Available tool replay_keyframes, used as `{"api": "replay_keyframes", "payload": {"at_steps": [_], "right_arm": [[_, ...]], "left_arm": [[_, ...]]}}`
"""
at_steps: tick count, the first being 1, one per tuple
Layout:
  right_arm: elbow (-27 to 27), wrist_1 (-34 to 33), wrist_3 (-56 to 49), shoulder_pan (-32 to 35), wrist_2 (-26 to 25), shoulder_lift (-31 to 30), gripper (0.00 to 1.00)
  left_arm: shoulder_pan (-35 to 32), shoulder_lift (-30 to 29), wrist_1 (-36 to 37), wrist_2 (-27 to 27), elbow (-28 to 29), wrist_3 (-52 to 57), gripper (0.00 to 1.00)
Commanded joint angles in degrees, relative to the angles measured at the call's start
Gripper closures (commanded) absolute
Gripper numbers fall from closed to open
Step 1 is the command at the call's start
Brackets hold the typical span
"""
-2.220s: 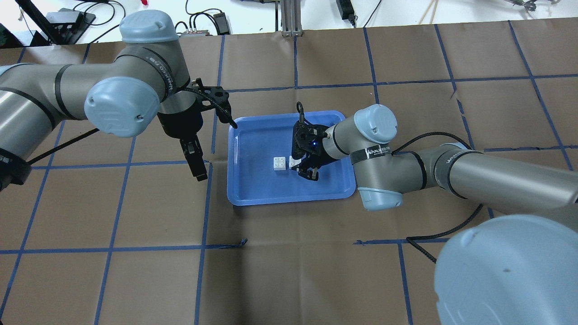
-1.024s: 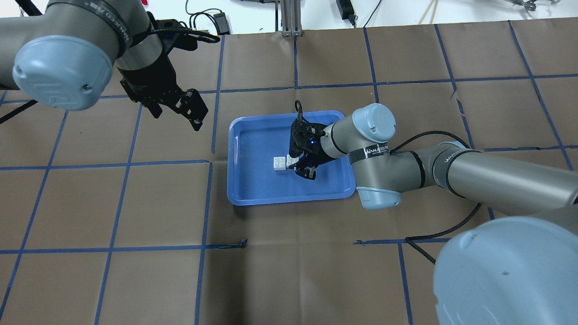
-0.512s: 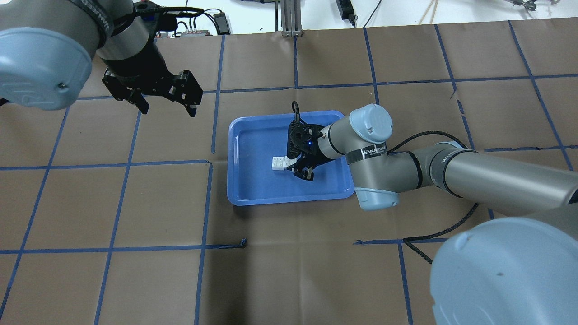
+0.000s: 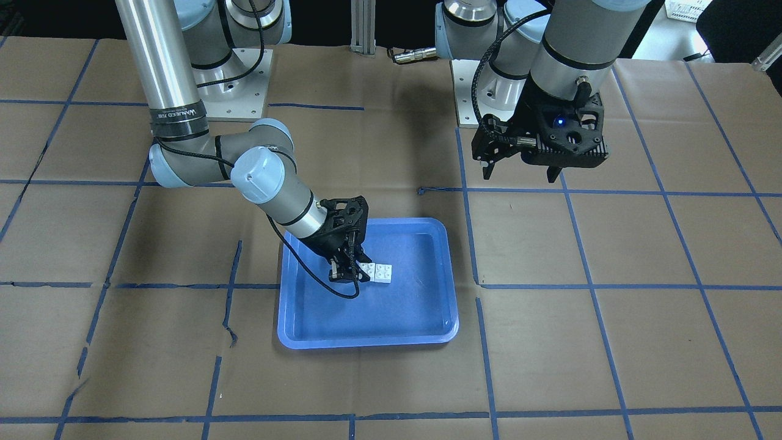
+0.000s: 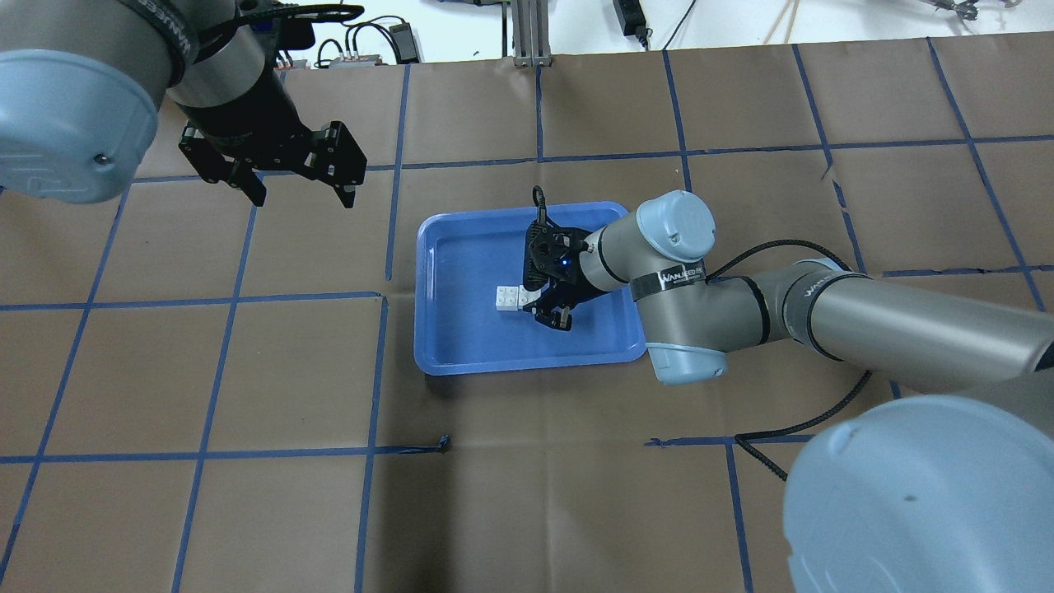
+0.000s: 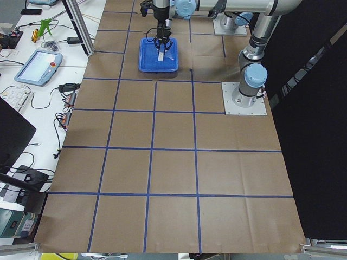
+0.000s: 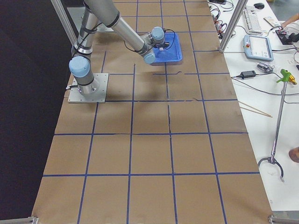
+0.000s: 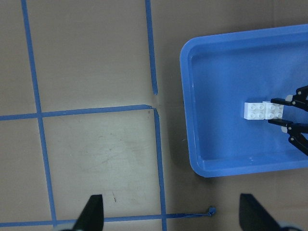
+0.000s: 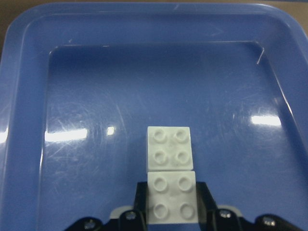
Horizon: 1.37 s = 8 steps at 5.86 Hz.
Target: Assemble white blocks and place on blue tray
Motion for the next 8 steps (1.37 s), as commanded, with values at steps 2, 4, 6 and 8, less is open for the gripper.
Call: {"api": "replay_keyframes", "payload": {"at_steps": [2,4,6,8], "right_arm": [[0.01,0.1,0.0,0.0,0.0,0.01,0.64],[0.01,0.19,0.09,0.0,0.0,0.01,0.64],[0.01,0.27,0.18,0.0,0.0,0.01,0.64],[0.01,0.36,0.18,0.0,0.0,0.01,0.63]], "left_arm": [[0.06,0.01,-0.06,-0.09,0.13,0.06,0.01],[1.36,0.0,-0.06,-0.09,0.04,0.76,0.01],[1.9,0.09,0.02,-0.09,-0.13,0.76,0.01],[2.08,0.01,0.2,-0.62,0.04,0.24,0.01]]}}
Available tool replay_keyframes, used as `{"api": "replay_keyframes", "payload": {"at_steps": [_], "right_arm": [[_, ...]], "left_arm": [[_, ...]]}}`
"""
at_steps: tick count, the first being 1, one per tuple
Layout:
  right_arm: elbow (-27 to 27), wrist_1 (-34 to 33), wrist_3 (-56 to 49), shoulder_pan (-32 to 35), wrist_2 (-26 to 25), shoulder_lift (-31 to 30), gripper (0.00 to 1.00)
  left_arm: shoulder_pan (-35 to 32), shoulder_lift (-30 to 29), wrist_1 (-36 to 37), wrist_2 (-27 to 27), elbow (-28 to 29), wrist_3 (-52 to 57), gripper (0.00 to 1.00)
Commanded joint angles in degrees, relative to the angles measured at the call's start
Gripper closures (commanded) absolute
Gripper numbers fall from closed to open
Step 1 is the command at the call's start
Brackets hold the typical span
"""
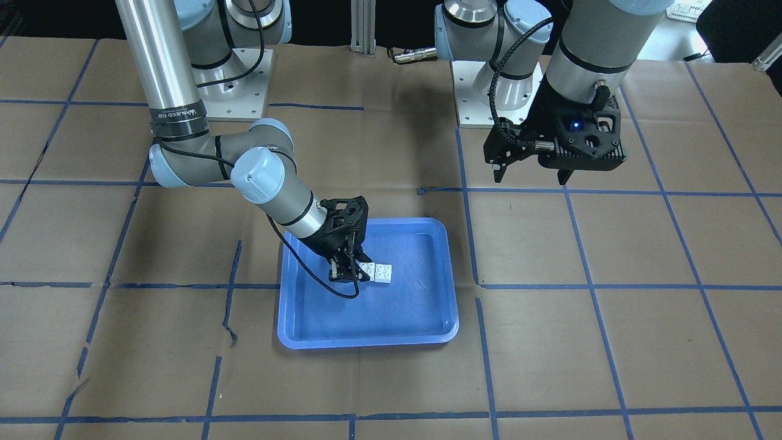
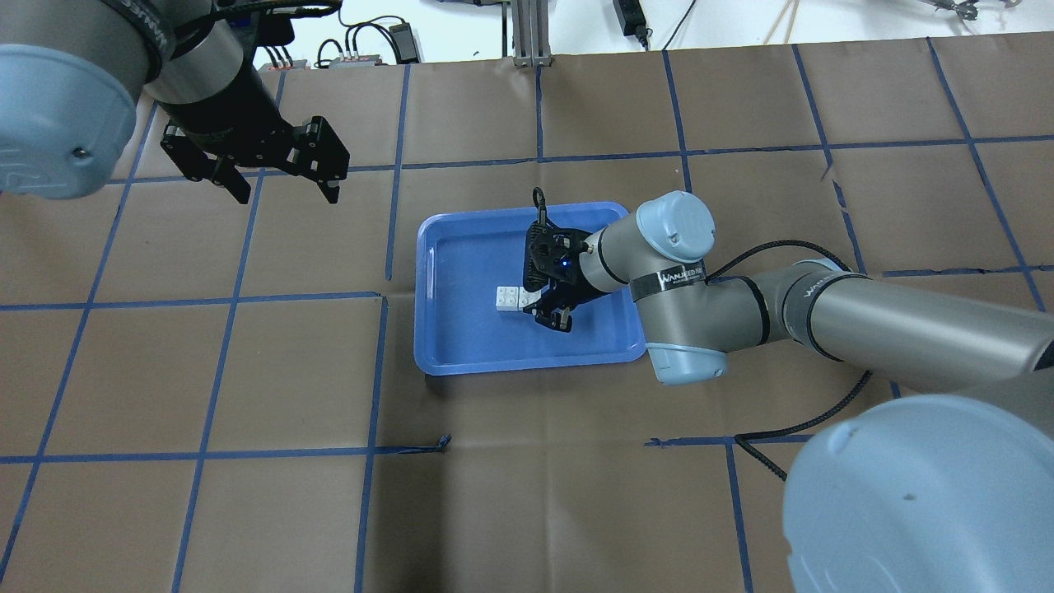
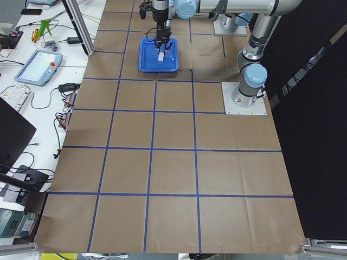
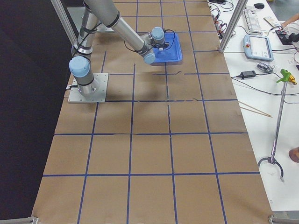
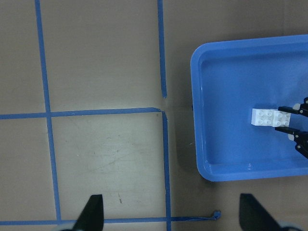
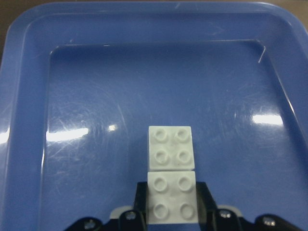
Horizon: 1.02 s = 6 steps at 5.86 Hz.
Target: Assemble white blocks and place on blue tray
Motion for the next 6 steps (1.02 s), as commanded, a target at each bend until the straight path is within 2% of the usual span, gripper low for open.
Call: {"api": "replay_keyframes", "payload": {"at_steps": [1,2,3,6], "right_arm": [[0.0,0.11,0.0,0.0,0.0,0.0,0.63],[0.0,0.11,0.0,0.0,0.0,0.0,0.6],[0.0,0.2,0.0,0.0,0.0,0.0,0.48],[0.0,0.2,0.0,0.0,0.0,0.0,0.45]], "left_arm": [[2.92,-0.15,0.35,0.05,-0.41,-0.38,0.01],[5.56,-2.06,0.44,0.22,-1.11,-0.46,0.01],[5.85,-2.52,1.22,0.05,-0.25,-0.55,0.01],[6.2,-1.64,1.85,0.31,-0.86,-0.2,0.01]]}}
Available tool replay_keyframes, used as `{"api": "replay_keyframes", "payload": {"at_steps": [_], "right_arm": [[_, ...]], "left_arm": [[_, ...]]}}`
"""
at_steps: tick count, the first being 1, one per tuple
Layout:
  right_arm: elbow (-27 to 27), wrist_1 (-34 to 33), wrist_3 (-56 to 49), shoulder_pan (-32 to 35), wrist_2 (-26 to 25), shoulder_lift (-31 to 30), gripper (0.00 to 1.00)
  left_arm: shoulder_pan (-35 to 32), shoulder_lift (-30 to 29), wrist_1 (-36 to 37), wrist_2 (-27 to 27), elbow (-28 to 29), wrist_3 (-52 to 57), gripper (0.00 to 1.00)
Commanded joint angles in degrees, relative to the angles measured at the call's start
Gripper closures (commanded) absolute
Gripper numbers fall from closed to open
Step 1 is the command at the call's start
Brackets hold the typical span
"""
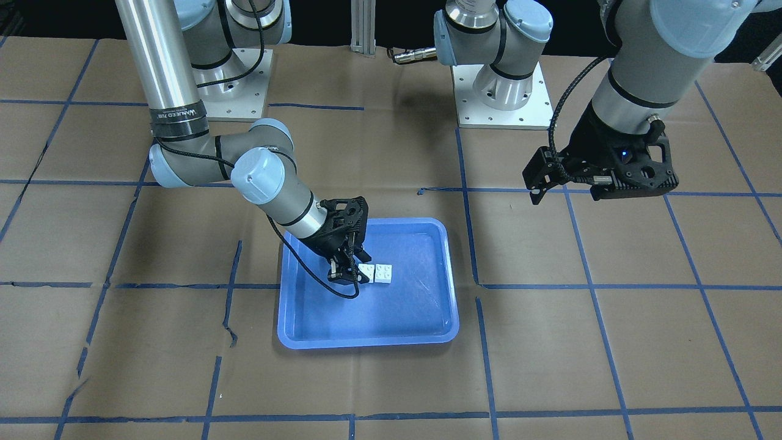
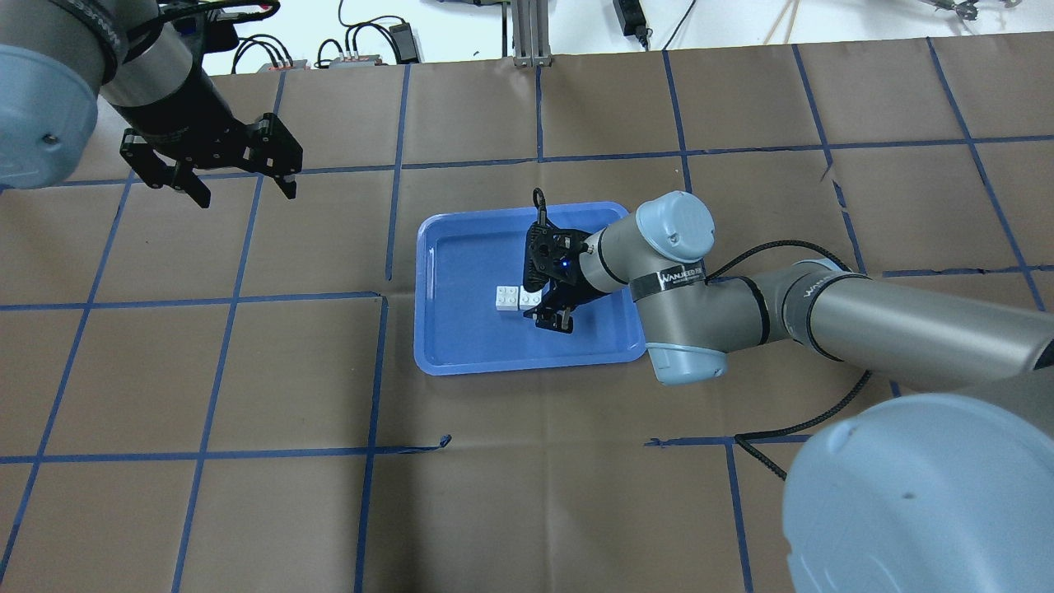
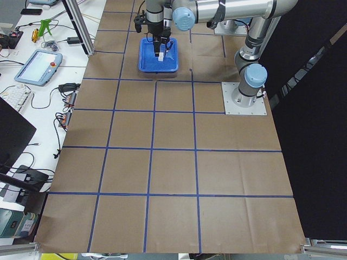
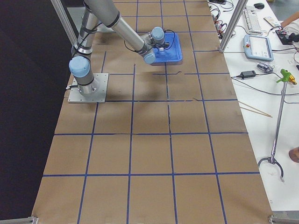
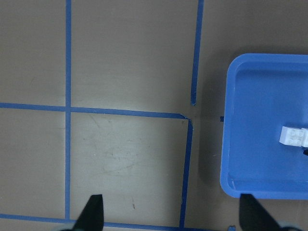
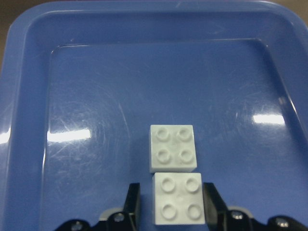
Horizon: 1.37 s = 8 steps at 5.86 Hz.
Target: Assemble white blocks and place on blue tray
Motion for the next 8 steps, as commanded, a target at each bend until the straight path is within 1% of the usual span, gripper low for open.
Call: {"api": "replay_keyframes", "payload": {"at_steps": [1,2,3,4,5,6,7,8], "right_arm": [[0.0,0.0,0.0,0.0,0.0,-0.09,0.45],[0.0,0.09,0.17,0.0,0.0,-0.09,0.44],[0.0,0.0,2.7,0.0,0.0,-0.09,0.13],[-0.09,0.09,4.9,0.0,-0.17,-0.53,0.0],[-0.18,2.09,5.01,-0.09,-0.52,-1.4,0.0],[-1.13,5.68,5.71,-0.18,-0.7,-3.06,0.0],[-4.36,13.63,5.71,-0.18,-0.88,-4.3,0.0],[-7.96,21.63,5.8,-0.26,-2.97,-5.96,0.0]], "left_arm": [[0.23,0.06,0.07,0.05,0.19,0.35,0.01],[0.23,0.06,0.07,0.05,0.45,0.52,0.01],[0.32,0.06,0.07,0.05,0.45,0.52,0.01],[1.36,0.06,0.07,0.05,0.19,0.52,0.01],[1.98,0.06,0.07,0.05,0.02,0.52,0.01],[1.9,0.15,0.15,0.14,-0.07,0.52,0.01],[1.9,0.76,0.15,0.14,-0.51,0.44,0.01],[2.42,1.29,0.15,0.14,-0.86,0.09,0.01]]}}
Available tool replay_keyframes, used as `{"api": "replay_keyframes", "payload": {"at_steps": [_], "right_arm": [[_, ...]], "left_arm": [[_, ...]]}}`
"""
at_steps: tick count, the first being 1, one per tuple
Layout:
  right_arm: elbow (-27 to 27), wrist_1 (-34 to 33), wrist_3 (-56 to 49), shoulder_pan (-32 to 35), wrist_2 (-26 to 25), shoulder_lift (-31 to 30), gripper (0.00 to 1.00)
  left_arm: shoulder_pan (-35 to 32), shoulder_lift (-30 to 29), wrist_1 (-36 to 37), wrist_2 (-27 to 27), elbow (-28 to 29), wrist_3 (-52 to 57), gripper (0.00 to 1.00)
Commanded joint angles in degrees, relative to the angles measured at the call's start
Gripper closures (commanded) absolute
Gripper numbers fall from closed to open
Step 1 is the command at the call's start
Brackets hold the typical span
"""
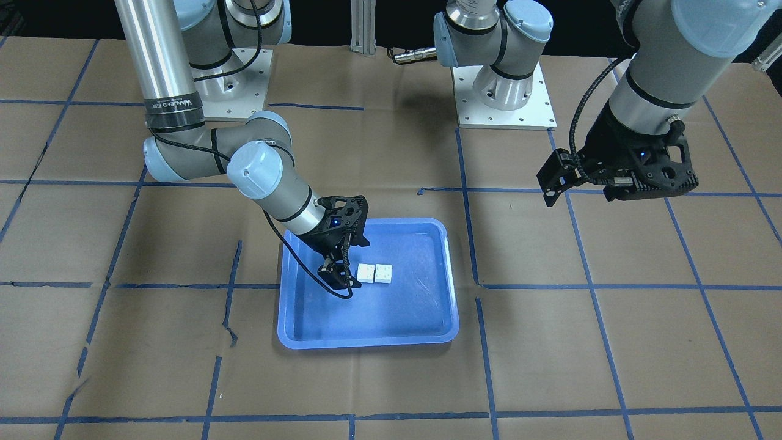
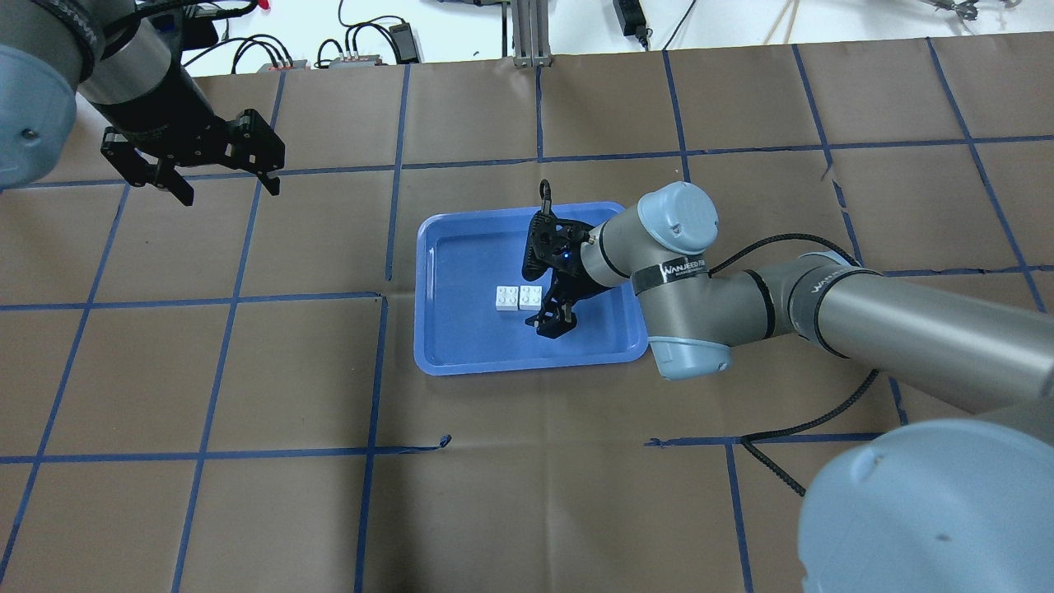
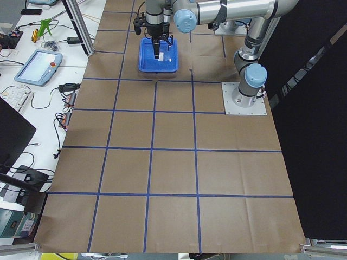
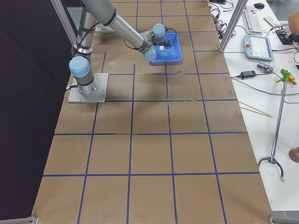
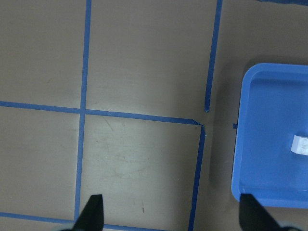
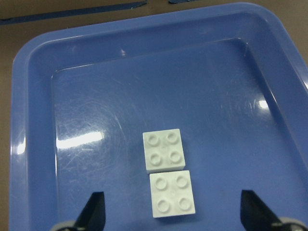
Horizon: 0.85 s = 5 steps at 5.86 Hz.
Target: Assemble white blocks and place on blue tray
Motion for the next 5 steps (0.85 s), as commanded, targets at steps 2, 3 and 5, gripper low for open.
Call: {"api": "replay_keyframes", "payload": {"at_steps": [2,3,5], "right_arm": [[-7.94,22.83,0.2,-1.02,-6.34,-5.81,0.0],[-9.61,28.47,4.73,-1.72,-9.86,-8.61,0.0],[-13.13,37.97,19.12,-6.54,-13.92,-12.84,0.0]], "left_arm": [[0.97,-0.63,0.18,-0.17,0.0,-0.79,0.01],[0.88,0.14,0.1,0.0,-0.34,-0.79,0.01],[1.66,0.67,0.01,0.01,-0.34,-0.53,0.01]]}}
